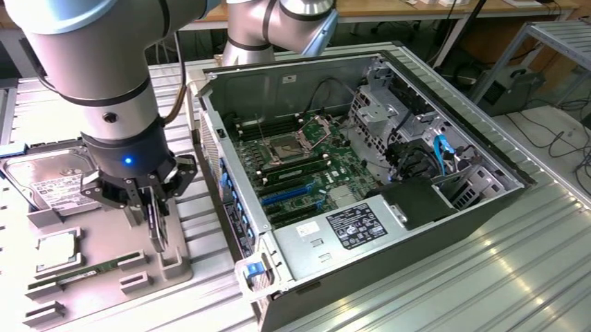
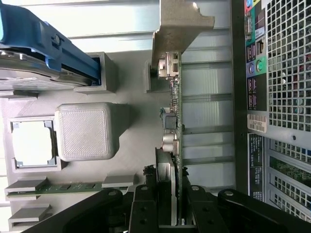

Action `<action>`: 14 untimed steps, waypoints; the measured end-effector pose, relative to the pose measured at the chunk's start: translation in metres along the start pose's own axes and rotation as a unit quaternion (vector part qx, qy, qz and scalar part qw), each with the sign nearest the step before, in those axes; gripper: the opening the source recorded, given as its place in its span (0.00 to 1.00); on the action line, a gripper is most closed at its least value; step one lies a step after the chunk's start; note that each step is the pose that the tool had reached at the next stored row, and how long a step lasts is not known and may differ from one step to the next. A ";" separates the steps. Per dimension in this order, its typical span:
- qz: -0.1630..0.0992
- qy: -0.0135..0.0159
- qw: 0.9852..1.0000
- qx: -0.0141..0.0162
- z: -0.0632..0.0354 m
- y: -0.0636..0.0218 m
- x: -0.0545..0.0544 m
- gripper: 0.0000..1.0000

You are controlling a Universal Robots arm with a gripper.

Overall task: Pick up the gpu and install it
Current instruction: 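Pick up the gpu and move the gpu toward the slot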

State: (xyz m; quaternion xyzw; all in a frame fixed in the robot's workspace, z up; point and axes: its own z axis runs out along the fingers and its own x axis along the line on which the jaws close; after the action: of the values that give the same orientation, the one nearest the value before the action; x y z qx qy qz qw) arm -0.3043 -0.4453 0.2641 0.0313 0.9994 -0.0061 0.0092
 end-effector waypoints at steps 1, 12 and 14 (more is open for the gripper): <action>0.000 0.000 1.000 0.000 -0.0011 0.0000 0.000 0.28; 0.000 0.000 1.000 0.000 -0.0126 -0.0001 0.000 0.28; 0.000 0.000 1.000 0.000 -0.0145 -0.0002 0.000 0.28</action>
State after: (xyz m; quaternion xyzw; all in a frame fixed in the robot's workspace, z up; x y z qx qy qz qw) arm -0.3043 -0.4453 0.2786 0.0313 0.9994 -0.0061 0.0092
